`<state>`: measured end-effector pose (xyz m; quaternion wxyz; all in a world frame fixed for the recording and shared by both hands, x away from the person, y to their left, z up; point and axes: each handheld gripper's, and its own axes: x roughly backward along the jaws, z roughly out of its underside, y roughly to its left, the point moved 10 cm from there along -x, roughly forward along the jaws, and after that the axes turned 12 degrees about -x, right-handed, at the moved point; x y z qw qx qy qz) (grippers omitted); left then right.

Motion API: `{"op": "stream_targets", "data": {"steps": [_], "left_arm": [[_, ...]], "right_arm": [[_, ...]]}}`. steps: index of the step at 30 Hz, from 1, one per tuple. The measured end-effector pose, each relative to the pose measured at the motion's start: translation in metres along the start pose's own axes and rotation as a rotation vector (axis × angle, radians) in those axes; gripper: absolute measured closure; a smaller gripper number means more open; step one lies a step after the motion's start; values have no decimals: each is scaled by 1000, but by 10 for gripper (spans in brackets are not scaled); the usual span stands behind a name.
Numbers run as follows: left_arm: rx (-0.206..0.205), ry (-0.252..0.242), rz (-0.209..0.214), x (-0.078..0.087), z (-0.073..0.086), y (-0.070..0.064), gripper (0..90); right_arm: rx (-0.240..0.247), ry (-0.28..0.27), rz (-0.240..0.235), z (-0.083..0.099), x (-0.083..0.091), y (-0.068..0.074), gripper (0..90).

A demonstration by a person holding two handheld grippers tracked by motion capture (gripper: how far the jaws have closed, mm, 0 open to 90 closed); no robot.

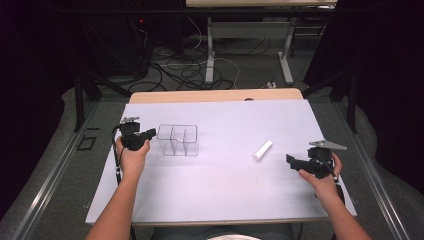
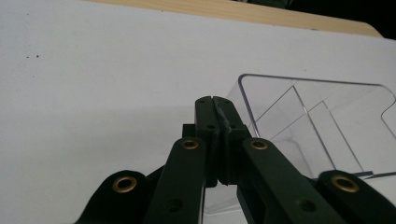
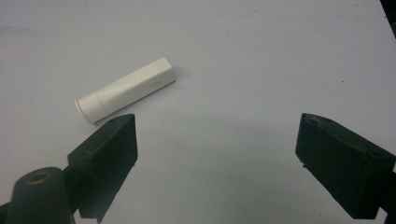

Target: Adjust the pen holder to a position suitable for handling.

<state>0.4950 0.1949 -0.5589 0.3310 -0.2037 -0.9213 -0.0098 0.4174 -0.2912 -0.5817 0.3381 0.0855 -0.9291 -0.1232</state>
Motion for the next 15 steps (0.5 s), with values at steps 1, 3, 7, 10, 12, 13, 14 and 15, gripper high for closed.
{"op": "stream_targets", "data": {"steps": [1, 3, 7, 10, 12, 13, 14, 15], "left_arm": [[-1, -3, 0, -2, 0, 0, 900], [-16, 6, -4, -4, 1, 0, 900], [-28, 16, -11, -7, 2, -3, 900], [-27, 18, -6, -7, 2, -3, 900], [-25, 20, 0, -7, 2, -3, 900], [-16, 21, 7, -7, 2, -4, 900], [-4, 19, 21, -7, 2, -6, 900], [-3, 22, 32, -8, 2, -8, 900]], "right_arm": [[1, 2, 1, 0, 0, 0, 121], [2, 3, 1, 0, 0, 0, 121], [5, 4, 1, 1, -1, 0, 121], [5, 5, 1, 1, -1, 0, 121], [5, 7, 1, 1, -1, 0, 121], [6, 8, -1, 2, -1, 0, 121], [4, 9, -1, 2, -1, 0, 121], [7, 10, -1, 2, -2, 1, 122]]}}
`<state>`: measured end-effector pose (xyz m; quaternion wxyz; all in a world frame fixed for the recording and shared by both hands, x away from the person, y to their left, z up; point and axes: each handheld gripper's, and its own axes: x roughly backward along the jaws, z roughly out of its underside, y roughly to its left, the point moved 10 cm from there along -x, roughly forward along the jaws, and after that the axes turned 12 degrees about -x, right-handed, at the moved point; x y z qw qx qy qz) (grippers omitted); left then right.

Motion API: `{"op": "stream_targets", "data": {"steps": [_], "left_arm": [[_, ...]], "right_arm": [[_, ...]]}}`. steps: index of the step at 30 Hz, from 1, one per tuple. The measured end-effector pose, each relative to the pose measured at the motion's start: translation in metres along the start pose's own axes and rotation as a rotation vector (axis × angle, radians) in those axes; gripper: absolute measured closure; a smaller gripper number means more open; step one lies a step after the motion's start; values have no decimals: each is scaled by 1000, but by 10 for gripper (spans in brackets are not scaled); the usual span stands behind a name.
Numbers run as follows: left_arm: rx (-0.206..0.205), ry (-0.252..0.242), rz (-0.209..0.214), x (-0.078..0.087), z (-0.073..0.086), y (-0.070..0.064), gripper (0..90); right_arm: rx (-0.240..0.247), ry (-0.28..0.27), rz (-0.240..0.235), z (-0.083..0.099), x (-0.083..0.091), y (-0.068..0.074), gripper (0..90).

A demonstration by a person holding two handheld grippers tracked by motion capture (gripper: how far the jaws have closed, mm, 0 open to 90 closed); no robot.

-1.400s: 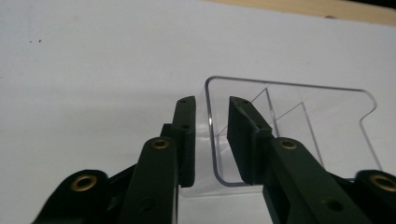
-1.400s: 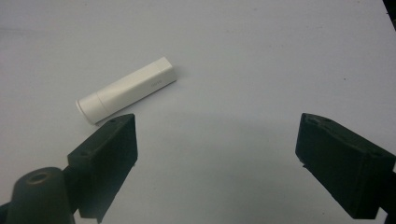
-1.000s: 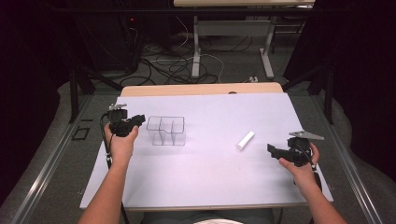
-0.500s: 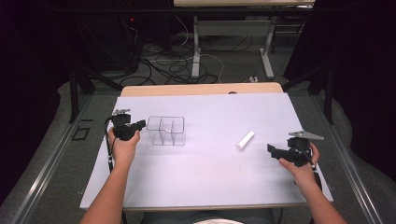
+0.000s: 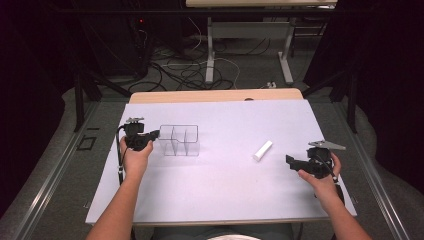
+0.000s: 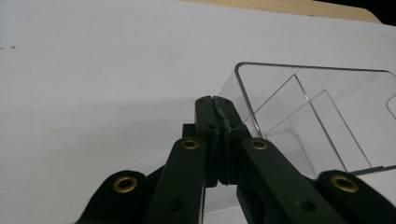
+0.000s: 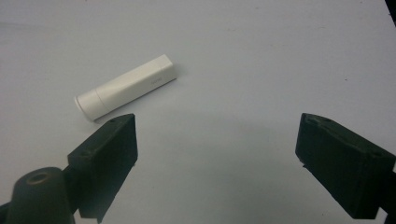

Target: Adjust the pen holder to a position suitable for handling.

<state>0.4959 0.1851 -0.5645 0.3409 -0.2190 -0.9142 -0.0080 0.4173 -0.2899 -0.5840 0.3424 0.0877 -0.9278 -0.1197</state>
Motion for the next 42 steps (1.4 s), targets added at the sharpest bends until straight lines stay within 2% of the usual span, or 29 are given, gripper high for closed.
{"op": "stream_targets", "data": {"steps": [1, 8, 11, 16, 17, 19, 23, 24, 25, 26, 28, 42], "left_arm": [[3, -1, 3, -1, 0, -3, 900], [-43, 12, 23, -8, -1, -24, 900], [-50, 3, 26, -12, -3, -33, 900], [-34, -1, 73, -16, -6, -48, 900], [-31, -12, 69, -18, -7, -50, 900], [-47, -7, 78, -20, -7, -55, 900], [-56, -11, 91, -25, -10, -64, 900], [-61, -15, 84, -28, -12, -66, 900], [-62, -8, 98, -29, -13, -69, 900], [-64, -15, 87, -31, -14, -70, 900], [-66, -8, 104, -34, -16, -75, 900], [-95, -7, 123, -48, -24, -102, 900]], "right_arm": [[0, 0, 0, 0, 0, 0, 122], [2, -2, 0, 0, 0, 1, 121], [-3, -1, -2, 0, 0, 1, 121], [2, -1, -3, 0, 0, 1, 121], [4, -1, -4, 0, 0, 1, 121], [5, 1, -2, 0, 0, 2, 121], [4, 3, -2, 1, -1, 2, 121], [3, 3, -3, 1, -1, 2, 121], [2, 3, -3, 1, -1, 2, 121], [2, 3, -3, 1, -1, 2, 121], [2, 3, -2, 1, -1, 2, 121], [-5, 9, -5, 2, -2, 2, 122]]}}
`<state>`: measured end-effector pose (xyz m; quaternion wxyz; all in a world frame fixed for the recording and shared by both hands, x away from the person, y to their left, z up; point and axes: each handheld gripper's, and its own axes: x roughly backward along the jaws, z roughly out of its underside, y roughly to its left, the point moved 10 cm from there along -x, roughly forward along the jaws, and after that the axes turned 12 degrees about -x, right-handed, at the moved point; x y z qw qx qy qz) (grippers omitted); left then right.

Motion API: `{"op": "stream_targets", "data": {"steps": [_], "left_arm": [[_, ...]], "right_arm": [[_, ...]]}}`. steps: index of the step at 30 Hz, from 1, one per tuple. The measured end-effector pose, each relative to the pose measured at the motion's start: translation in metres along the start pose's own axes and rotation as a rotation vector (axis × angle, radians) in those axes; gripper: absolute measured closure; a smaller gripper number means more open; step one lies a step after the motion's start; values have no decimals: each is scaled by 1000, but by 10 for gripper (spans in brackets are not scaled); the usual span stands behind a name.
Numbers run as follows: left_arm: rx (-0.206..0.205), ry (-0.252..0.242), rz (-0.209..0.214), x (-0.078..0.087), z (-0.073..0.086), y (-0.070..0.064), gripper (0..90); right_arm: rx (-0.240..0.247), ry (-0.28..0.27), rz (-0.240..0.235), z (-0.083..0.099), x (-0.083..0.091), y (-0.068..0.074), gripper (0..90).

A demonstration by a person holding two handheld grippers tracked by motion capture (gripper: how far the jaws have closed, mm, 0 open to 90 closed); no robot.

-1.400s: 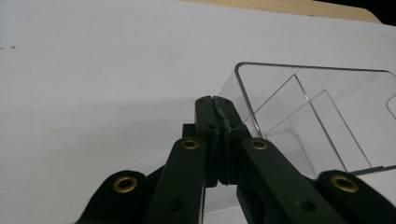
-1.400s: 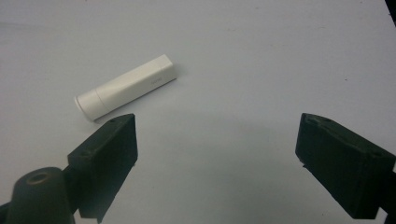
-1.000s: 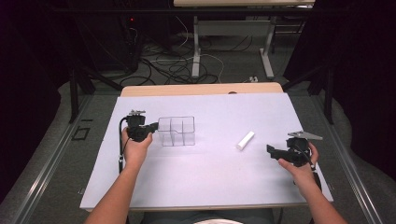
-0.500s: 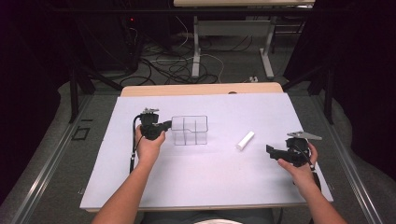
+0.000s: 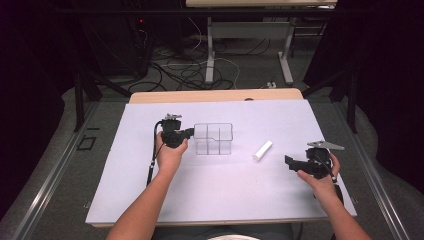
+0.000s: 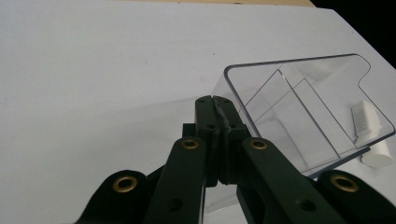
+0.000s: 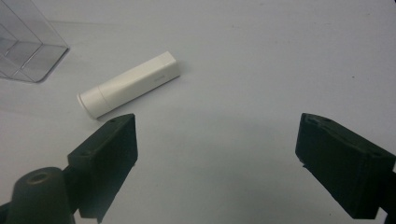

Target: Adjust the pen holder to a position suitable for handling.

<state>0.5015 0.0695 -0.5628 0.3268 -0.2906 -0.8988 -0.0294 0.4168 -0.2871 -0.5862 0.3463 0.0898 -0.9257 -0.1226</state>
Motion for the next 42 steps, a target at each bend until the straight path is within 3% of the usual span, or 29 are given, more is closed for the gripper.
{"op": "stream_targets", "data": {"steps": [7, 15, 21, 32, 42], "left_arm": [[18, -10, 17, -6, -3, -9, 900], [3, -2, 20, -5, -3, -9, 900], [2, -14, 6, 6, -4, -2, 900], [1, -35, -4, 28, 1, 11, 817], [-9, -59, 0, 47, 10, 21, 671]], "right_arm": [[4, 1, 0, 0, 0, -1, 124], [-4, -3, -1, 0, 0, -1, 128], [-2, -5, -3, -1, 1, 0, 129], [-9, -11, -5, -4, 0, -1, 137], [-23, -11, -21, -4, 1, -1, 154]]}}
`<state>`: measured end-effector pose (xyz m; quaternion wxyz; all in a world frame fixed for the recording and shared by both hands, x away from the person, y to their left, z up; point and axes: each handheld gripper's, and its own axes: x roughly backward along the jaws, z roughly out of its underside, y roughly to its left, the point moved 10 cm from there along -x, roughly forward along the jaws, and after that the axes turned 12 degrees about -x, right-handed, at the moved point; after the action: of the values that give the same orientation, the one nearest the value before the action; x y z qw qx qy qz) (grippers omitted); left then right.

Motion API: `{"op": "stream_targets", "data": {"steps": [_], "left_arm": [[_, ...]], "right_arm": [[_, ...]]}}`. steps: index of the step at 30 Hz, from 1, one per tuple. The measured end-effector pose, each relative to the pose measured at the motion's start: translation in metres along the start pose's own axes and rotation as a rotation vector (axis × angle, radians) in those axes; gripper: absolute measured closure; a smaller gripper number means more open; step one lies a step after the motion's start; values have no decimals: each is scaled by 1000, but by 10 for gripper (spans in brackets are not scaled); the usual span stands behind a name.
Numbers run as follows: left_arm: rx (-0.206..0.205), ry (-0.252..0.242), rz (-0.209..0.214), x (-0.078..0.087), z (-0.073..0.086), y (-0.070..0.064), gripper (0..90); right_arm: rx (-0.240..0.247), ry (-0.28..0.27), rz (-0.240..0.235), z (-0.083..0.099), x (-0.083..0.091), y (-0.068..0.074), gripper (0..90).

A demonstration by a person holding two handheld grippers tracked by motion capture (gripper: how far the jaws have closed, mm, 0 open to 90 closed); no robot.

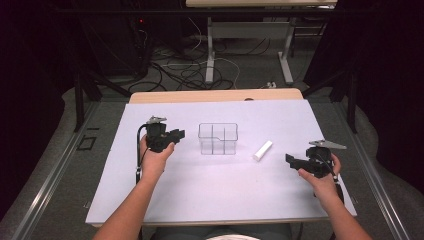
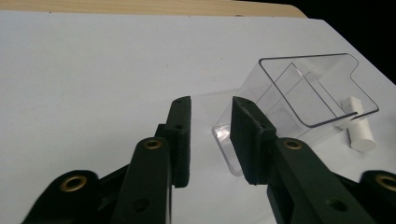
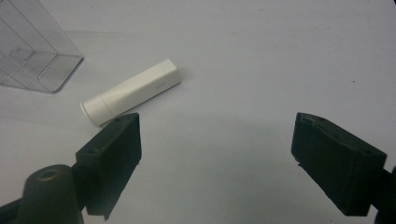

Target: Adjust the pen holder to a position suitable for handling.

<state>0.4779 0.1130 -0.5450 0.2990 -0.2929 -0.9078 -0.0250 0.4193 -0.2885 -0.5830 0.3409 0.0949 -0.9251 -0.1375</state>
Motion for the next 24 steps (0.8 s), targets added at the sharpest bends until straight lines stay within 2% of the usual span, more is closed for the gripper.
{"op": "stream_targets", "data": {"steps": [4, 8, 11, 17, 19, 21, 23, 24], "left_arm": [[-27, -17, -13, 6, 4, 1, 588], [-47, -31, -6, 13, 8, 0, 498], [-84, -33, -14, 20, 12, 1, 406], [-111, -35, -27, 32, 21, 2, 339], [-132, -27, -19, 35, 26, 2, 325], [-157, -15, -29, 38, 30, 2, 306], [-179, -17, -4, 41, 33, 0, 304], [-196, -13, -5, 42, 35, 0, 303]], "right_arm": [[0, -12, -7, -2, 1, 0, 171], [8, -13, -15, -2, 2, 0, 202], [7, -15, -18, -3, 3, 1, 243], [11, -18, -30, -4, 4, 1, 292], [11, -12, -30, -4, 4, 1, 298], [8, 2, -34, -3, 3, 2, 303], [16, 19, -51, -1, 2, 3, 312], [16, 30, -60, 0, 2, 4, 324]]}}
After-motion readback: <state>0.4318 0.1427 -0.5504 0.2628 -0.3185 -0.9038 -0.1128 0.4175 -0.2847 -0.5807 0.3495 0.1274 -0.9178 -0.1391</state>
